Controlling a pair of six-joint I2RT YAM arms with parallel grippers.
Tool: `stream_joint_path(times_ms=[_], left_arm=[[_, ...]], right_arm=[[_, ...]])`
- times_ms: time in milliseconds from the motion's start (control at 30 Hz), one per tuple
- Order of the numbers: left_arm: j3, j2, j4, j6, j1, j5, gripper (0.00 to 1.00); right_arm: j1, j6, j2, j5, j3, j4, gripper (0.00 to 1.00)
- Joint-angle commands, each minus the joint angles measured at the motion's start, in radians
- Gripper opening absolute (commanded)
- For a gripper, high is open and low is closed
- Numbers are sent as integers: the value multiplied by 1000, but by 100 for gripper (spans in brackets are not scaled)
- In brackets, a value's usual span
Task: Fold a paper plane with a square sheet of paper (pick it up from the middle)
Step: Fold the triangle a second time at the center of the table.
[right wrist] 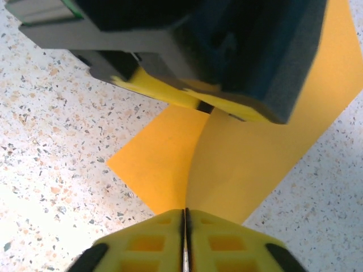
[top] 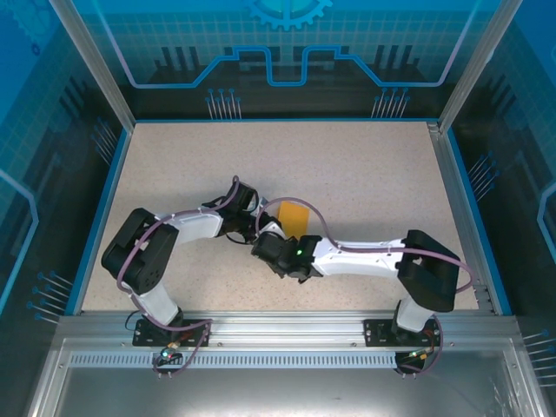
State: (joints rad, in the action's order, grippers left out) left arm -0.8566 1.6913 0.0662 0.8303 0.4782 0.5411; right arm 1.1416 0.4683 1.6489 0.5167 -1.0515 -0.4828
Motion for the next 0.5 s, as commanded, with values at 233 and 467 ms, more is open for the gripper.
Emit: stream_joint_path(times_ms=[233,467], left_arm=[[35,-218,163,34,19,-220,53],[93,-261,165,45,134,-251,23]], right_arm=[[-218,-15,-136,-455,141,201,0],[-401,5,-153,-747,222,304,0]])
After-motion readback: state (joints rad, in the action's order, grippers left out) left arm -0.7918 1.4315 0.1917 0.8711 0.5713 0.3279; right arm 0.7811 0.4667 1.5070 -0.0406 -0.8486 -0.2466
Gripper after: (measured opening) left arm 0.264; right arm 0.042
